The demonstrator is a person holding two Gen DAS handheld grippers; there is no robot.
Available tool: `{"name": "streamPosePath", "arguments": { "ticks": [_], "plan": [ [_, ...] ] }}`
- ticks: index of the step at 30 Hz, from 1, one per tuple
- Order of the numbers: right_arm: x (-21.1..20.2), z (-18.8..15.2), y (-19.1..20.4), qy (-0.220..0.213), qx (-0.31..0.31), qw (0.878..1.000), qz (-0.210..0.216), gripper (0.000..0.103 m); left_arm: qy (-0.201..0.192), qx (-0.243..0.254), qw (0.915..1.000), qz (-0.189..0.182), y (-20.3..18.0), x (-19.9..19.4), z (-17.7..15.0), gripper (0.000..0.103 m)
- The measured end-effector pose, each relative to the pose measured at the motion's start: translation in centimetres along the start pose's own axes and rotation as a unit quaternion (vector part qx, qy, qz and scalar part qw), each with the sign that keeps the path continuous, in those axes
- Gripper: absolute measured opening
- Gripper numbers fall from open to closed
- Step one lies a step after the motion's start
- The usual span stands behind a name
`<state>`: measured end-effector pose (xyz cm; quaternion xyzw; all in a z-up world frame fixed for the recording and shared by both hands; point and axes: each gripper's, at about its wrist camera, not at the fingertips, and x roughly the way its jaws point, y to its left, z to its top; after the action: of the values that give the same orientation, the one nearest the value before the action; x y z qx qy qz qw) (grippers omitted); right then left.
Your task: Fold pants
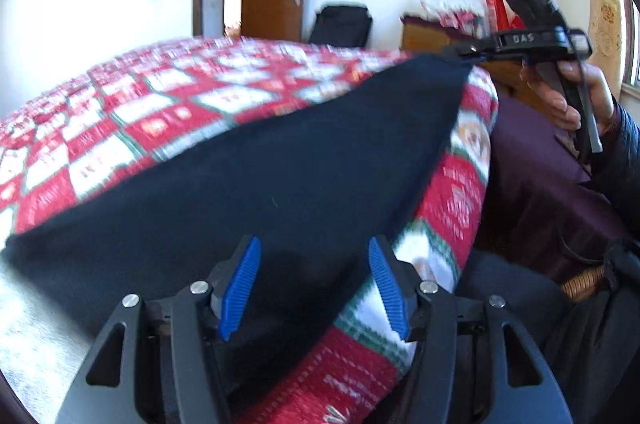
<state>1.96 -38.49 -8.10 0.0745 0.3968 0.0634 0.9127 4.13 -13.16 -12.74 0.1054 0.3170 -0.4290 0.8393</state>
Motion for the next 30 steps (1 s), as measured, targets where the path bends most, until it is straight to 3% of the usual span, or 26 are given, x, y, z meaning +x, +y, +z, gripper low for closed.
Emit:
{"name": "streamPosePath", "arguments": {
  "ticks": [3, 6, 8, 12, 16, 19, 21, 23, 25, 30],
  "plan": [
    [4.2, -1.7, 3.2, 0.075, -0.041, 0.996, 0.025, 0.041, 0.012, 0.016, 0.9998, -0.006, -0.6, 0.4, -0.3, 0.061],
    [6.4, -4.1, 5.1, 0.145, -0.091, 0.985, 0.015, 0.042, 0.024, -0.001, 0.9991, -0.035, -0.2, 0.4, -0.7, 0.061],
    [6.3, -4.4, 5.5, 0.150, -0.108, 0.983, 0.005, 0.042, 0.025, -0.011, 0.9982, -0.054, -0.1, 0.2, -0.9, 0.064],
    [5.7, -3.5, 5.3, 0.154, -0.096, 0.983, 0.017, 0.042, 0.016, 0.004, 0.9991, -0.040, -0.7, -1.2, -1.0, 0.065],
    [4.6, -2.1, 6.4, 0.130, -0.074, 0.987, 0.057, 0.042, -0.018, 0.013, 0.9997, 0.010, 0.3, -4.4, -1.2, 0.067],
    [4.9, 0.1, 8.4, 0.106, -0.062, 0.987, 0.104, 0.042, -0.043, 0.016, 0.9955, 0.083, 2.5, -6.7, -1.8, 0.077],
    [6.2, 1.8, 10.2, 0.096, -0.058, 0.986, 0.127, 0.042, -0.047, -0.003, 0.9928, 0.110, 4.4, -7.5, -2.4, 0.077],
    [7.8, 3.5, 12.3, 0.093, -0.051, 0.984, 0.142, 0.042, -0.038, -0.037, 0.9923, 0.112, 6.6, -7.7, -3.4, 0.077],
    [9.9, 5.4, 14.8, 0.095, -0.033, 0.981, 0.168, 0.042, -0.007, -0.059, 0.9941, 0.091, 7.6, -6.8, -4.6, 0.078],
    [15.3, 8.8, 21.1, 0.116, -0.001, 0.967, 0.225, 0.042, 0.001, -0.008, 0.9954, 0.096, 5.2, -6.4, -6.3, 0.091]
  ]
}}
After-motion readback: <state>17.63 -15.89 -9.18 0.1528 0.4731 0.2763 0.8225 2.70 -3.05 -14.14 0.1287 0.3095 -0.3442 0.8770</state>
